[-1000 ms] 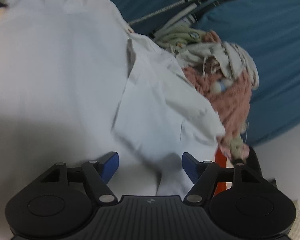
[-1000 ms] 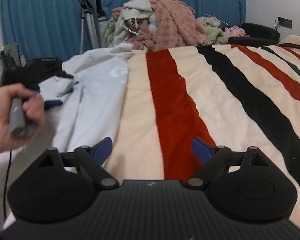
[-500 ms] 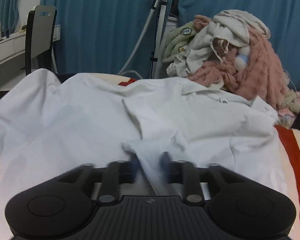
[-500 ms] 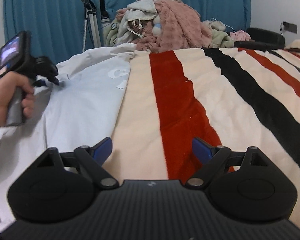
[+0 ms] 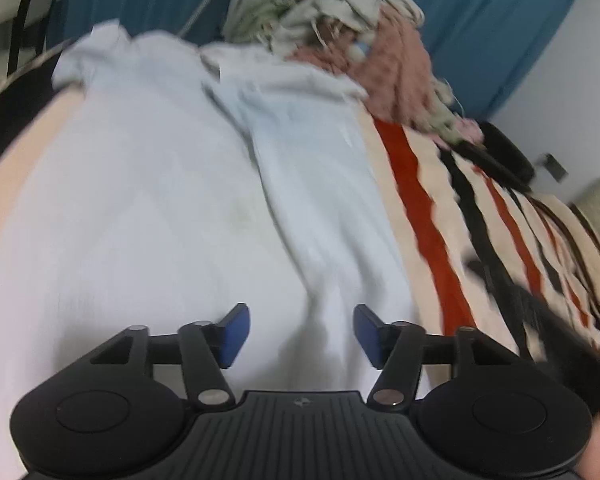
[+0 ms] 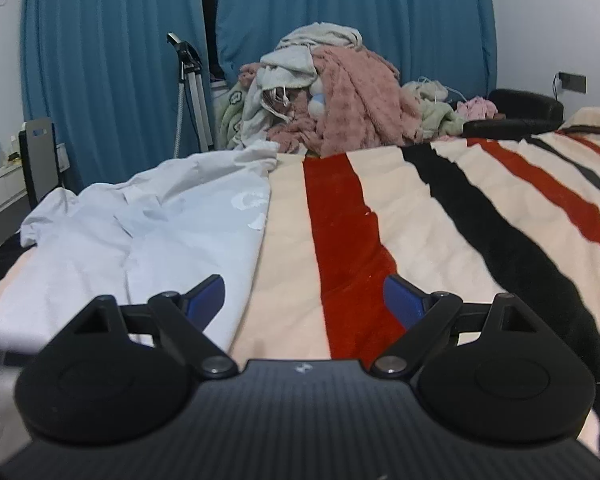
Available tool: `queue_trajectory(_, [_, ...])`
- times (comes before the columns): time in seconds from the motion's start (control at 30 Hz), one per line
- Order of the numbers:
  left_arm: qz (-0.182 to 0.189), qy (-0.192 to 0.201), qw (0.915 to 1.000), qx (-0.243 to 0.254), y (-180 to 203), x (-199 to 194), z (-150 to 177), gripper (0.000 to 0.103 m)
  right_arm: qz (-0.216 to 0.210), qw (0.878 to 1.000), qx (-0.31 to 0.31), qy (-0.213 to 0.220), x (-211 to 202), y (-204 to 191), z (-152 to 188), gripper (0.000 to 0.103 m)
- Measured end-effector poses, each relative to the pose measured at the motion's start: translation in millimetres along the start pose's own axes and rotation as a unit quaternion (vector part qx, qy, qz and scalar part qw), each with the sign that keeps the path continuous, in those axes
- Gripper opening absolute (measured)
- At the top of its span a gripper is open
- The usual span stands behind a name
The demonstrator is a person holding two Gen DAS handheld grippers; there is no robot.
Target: Fold clothes
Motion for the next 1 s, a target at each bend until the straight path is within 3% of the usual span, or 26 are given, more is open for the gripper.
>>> queue_trajectory(0.2, [0.004,-0.04,0.9987,0.033,7.9,-27.8,42.3,0.063,-0.008,1.0,0.02,-0.002,-44.1,-0.9,-14.3,0.088])
queue_trajectory(0.23, [0.001,-0.043,0.9982,0.042,8.0,-26.8,46.4,0.057,-0.012,1.0,0.02,0.003,-52.8,-2.6,-17.1,0.088])
queue_trajectory(0.27, [-0.007,-0.047,0.9977,0.047,5.8,-24.4,50.5,0.042,-0.013,1.0,0.015,0.007,-60.0,-4.4,-18.7,0.088])
queue_trajectory(0.3, [-0.012,-0.054,0.9975,0.045,2.9,-22.3,54.2,0.034,-0.015,1.0,0.009,0.011,-67.1,-6.2,-20.2,0.088])
queue_trajectory(0.37, [-0.013,-0.062,0.9977,0.021,-6.1,-23.2,58.0,0.004,-0.016,1.0,0.006,0.009,-75.3,-7.4,-19.5,0.088])
queue_trajectory(0.53, [-0.024,-0.046,0.9961,-0.071,-37.4,-52.8,60.0,0.002,-0.006,1.0,-0.003,-0.001,-82.4,-7.1,-13.5,0.088])
queue_trajectory(0.63, [-0.071,-0.027,0.9934,-0.085,-50.9,-75.2,69.1,0.003,-0.01,1.0,0.002,-0.005,-83.7,-8.2,-11.1,0.088])
queue_trajectory(0.73, [-0.072,-0.01,0.9946,-0.074,-49.8,-84.3,67.6,0.008,-0.023,1.0,0.014,-0.009,-80.6,-12.2,-9.4,0.088])
queue_trajectory(0.8, [-0.079,0.006,0.9957,-0.047,-44.0,-87.7,62.3,0.023,-0.032,0.999,0.016,-0.014,-80.2,-16.1,-8.3,0.088])
queue_trajectory(0.87, [-0.075,0.018,0.9968,-0.02,-34.0,-90.4,54.3,0.049,-0.042,0.999,0.019,-0.014,-82.6,-19.1,-8.1,0.088])
queue_trajectory(1.0, [-0.062,0.06,0.9958,0.029,-9.9,-109.5,34.4,0.077,-0.052,0.998,0.017,0.0,-95.2,-27.1,-14.1,0.088])
Point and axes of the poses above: each gripper's, at about its wrist camera, not at the fingertips, and x roughly the way its jaws point, y to its right, z to its underside, the point moved 5 cm from there along x, roughly the way its jaws point, and after that the axes turned 13 degrees about y, right-handed, at the moved point
